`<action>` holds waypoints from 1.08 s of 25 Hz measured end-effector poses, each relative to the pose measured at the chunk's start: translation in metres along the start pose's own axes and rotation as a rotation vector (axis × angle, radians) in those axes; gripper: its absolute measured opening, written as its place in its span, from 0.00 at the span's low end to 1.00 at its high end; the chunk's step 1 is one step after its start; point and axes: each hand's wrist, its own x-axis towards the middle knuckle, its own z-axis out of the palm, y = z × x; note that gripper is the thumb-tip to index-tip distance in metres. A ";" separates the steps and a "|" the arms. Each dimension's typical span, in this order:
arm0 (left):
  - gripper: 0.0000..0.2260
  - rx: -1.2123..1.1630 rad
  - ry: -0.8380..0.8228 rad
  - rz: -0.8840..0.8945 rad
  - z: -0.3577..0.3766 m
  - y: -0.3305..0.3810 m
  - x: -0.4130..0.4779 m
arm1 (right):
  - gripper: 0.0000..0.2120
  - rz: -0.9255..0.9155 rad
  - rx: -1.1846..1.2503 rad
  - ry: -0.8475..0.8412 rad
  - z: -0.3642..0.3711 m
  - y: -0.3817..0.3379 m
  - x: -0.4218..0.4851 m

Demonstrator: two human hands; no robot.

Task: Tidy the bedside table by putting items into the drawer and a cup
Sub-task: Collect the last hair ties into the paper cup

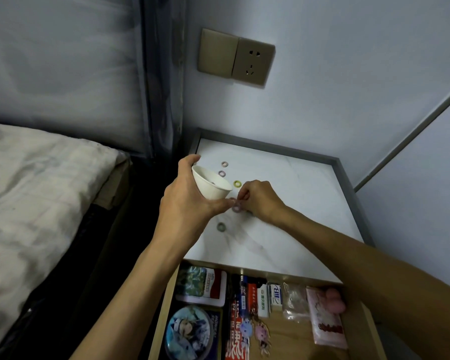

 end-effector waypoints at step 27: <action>0.43 -0.052 0.045 -0.025 -0.014 -0.007 0.004 | 0.16 0.096 0.216 0.083 -0.029 0.009 0.033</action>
